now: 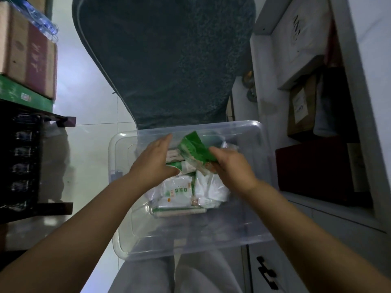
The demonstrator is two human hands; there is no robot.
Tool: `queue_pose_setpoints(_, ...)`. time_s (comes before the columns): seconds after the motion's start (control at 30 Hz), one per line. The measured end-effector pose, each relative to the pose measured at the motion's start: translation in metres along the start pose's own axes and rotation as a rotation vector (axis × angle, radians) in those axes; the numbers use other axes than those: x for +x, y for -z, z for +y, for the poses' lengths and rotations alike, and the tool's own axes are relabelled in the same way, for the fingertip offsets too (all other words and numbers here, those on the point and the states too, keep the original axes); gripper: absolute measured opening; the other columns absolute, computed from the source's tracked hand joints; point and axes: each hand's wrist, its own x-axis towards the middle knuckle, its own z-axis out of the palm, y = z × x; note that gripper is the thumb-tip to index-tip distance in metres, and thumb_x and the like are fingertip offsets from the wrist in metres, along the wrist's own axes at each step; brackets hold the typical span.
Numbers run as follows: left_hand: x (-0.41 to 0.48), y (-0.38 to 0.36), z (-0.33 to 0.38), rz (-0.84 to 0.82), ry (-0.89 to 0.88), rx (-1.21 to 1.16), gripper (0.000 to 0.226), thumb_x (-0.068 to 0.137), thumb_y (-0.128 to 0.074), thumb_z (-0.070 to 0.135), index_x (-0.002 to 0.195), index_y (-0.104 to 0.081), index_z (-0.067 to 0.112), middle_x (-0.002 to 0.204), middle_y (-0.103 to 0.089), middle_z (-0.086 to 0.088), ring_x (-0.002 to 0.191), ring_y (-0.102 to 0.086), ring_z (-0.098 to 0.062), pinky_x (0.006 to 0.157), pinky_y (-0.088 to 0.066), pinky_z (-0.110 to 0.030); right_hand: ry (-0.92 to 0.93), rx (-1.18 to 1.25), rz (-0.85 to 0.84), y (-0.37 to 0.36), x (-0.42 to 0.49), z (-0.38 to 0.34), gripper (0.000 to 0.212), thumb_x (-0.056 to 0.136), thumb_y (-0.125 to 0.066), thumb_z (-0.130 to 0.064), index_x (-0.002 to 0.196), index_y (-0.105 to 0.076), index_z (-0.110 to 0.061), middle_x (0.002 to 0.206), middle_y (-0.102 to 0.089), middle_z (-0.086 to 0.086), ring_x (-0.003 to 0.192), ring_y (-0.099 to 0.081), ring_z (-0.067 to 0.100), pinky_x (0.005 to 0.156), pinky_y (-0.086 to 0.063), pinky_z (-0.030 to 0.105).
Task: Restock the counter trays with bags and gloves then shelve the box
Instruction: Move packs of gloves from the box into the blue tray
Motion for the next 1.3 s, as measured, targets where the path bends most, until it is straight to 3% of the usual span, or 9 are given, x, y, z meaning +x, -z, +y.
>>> queue_pose_setpoints(0.1,0.001,0.013,0.007,0.105,-0.101,-0.167,0.089,0.066,-0.082,0.020,0.141,-0.034,0.019,0.139,-0.045,0.001,0.124,-0.041,-0.014,0.099,-0.035,-0.027,0.041,0.179,-0.085,0.029,0.023,-0.007,0.018,0.081,-0.051,-0.024,0.095,-0.059,-0.017,0.082,-0.069,0.005,0.075,-0.066,0.024,0.062,-0.051,0.030)
queue_pose_setpoints(0.2,-0.005,0.027,0.008,0.170,-0.064,-0.290,0.060,0.070,-0.079,0.017,0.125,-0.055,0.019,0.109,-0.056,0.009,0.102,-0.051,-0.010,0.082,-0.038,-0.025,-0.081,0.417,-0.093,0.035,0.036,-0.006,0.015,0.082,-0.051,-0.013,0.092,-0.057,-0.022,0.078,-0.061,-0.011,0.077,-0.061,0.014,0.066,-0.049,0.035)
queue_pose_setpoints(0.37,-0.017,0.037,-0.011,0.185,-0.033,-0.248,0.009,0.076,-0.065,0.032,0.074,-0.060,0.025,0.075,-0.058,0.005,0.080,-0.057,-0.023,0.069,-0.044,-0.034,-0.493,0.554,0.298,0.008,0.035,0.010,0.009,0.085,-0.060,-0.004,0.093,-0.064,-0.008,0.079,-0.062,-0.007,0.078,-0.059,0.013,0.070,-0.049,0.029)
queue_pose_setpoints(0.43,-0.024,0.037,-0.021,0.252,-0.014,-0.230,0.015,0.083,-0.064,0.021,0.072,-0.054,0.024,0.072,-0.052,0.005,0.074,-0.053,-0.023,0.064,-0.039,-0.033,-0.693,0.443,0.343,-0.015,0.023,0.023,0.013,0.087,-0.059,-0.004,0.099,-0.062,-0.006,0.091,-0.068,0.003,0.088,-0.064,0.021,0.073,-0.048,0.024)
queue_pose_setpoints(0.6,-0.038,0.034,-0.046,0.417,0.086,-0.308,0.010,0.089,-0.058,0.021,0.081,-0.052,0.026,0.073,-0.059,0.004,0.070,-0.055,-0.022,0.062,-0.043,-0.036,-0.905,0.169,0.037,-0.097,-0.011,0.028,0.021,0.088,-0.054,-0.014,0.107,-0.062,-0.014,0.106,-0.068,0.011,0.094,-0.062,0.032,0.070,-0.040,0.026)
queue_pose_setpoints(0.8,-0.039,0.023,-0.066,0.459,0.116,-0.419,0.021,0.086,-0.061,0.021,0.077,-0.057,0.039,0.073,-0.065,0.015,0.070,-0.059,-0.007,0.065,-0.048,-0.035,-0.941,0.011,-0.002,-0.166,-0.008,0.024,0.053,0.078,-0.069,-0.026,0.121,-0.046,-0.005,0.121,-0.052,0.015,0.111,-0.051,0.032,0.086,-0.045,0.041)
queue_pose_setpoints(0.97,-0.041,0.024,-0.071,0.415,0.134,-0.390,0.004,0.081,-0.059,0.031,0.084,-0.059,0.033,0.080,-0.067,0.012,0.078,-0.064,-0.018,0.072,-0.054,-0.042,-0.962,-0.180,-0.064,-0.181,-0.016,0.031,0.077,0.067,-0.078,-0.036,0.124,-0.042,0.001,0.115,-0.051,0.018,0.104,-0.050,0.034,0.080,-0.045,0.042)
queue_pose_setpoints(1.13,-0.046,0.033,-0.066,0.388,0.138,-0.295,0.017,0.086,-0.061,0.022,0.076,-0.054,0.033,0.071,-0.062,0.009,0.070,-0.058,-0.018,0.066,-0.048,-0.037,-1.001,-0.186,-0.038,-0.168,-0.029,0.035,0.031,0.086,-0.053,-0.009,0.114,-0.049,0.002,0.110,-0.059,0.022,0.099,-0.055,0.037,0.080,-0.045,0.040)
queue_pose_setpoints(1.3,-0.051,0.040,-0.057,0.348,0.143,-0.260,0.010,0.086,-0.060,0.021,0.081,-0.058,0.030,0.075,-0.065,0.006,0.074,-0.061,-0.020,0.067,-0.048,-0.037,-0.982,-0.172,-0.095,-0.154,-0.033,0.032,0.052,0.078,-0.069,-0.027,0.118,-0.046,-0.004,0.115,-0.057,0.015,0.104,-0.053,0.031,0.082,-0.045,0.037)
